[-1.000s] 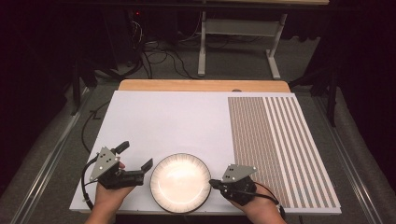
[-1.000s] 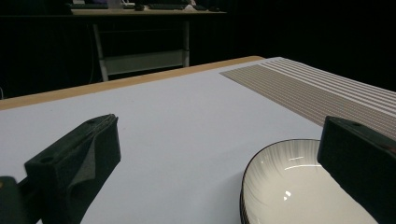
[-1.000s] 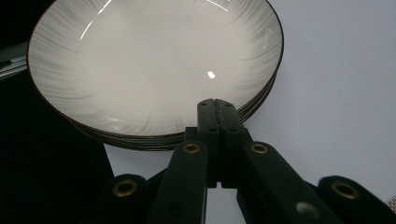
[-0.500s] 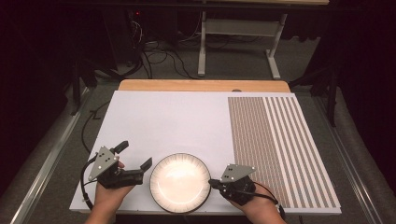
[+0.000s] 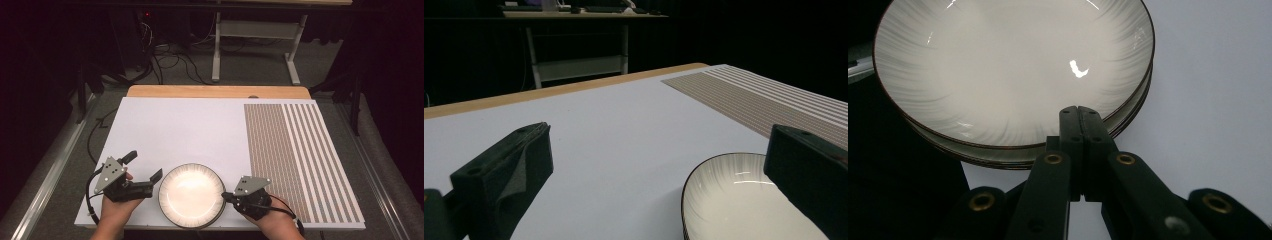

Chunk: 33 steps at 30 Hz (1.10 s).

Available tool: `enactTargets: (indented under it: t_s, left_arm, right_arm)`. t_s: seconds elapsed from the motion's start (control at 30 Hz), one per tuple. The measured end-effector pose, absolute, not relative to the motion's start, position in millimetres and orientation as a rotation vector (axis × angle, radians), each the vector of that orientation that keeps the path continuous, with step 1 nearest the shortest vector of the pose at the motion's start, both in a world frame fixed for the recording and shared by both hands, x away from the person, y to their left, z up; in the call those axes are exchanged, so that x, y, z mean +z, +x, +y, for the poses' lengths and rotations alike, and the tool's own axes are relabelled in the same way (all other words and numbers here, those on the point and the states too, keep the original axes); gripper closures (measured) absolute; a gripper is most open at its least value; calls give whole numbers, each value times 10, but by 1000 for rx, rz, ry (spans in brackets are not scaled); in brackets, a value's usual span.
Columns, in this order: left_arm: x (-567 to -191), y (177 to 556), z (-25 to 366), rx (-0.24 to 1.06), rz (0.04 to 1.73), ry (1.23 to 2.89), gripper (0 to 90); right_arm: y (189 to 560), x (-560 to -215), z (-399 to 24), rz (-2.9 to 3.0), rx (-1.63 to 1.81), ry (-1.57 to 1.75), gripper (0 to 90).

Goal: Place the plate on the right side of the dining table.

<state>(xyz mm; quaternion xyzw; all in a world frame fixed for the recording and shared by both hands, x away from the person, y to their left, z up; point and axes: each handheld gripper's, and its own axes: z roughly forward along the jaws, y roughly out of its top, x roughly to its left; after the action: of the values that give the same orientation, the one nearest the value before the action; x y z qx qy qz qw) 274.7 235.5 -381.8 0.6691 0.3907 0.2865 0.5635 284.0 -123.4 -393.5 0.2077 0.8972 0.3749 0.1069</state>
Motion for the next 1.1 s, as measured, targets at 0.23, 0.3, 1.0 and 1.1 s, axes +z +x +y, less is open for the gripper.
enactTargets:
  t_s: [0.23,0.3,1.0,1.1]
  left_arm:
    - [-3814,2747,2360,675,919,1576,1]
    - [-3813,2745,2362,676,920,1574,1]
    - [-3798,2741,2390,677,924,1560,1]
    - [-3797,2740,2391,677,925,1559,1]
  right_arm:
    - [2851,-3933,-1197,2639,1115,605,900]
    - [2848,-3936,-1184,2643,1111,606,900]
    - [2825,-3994,-1043,2674,1114,582,900]
    - [2823,-4003,-1024,2681,1113,580,900]
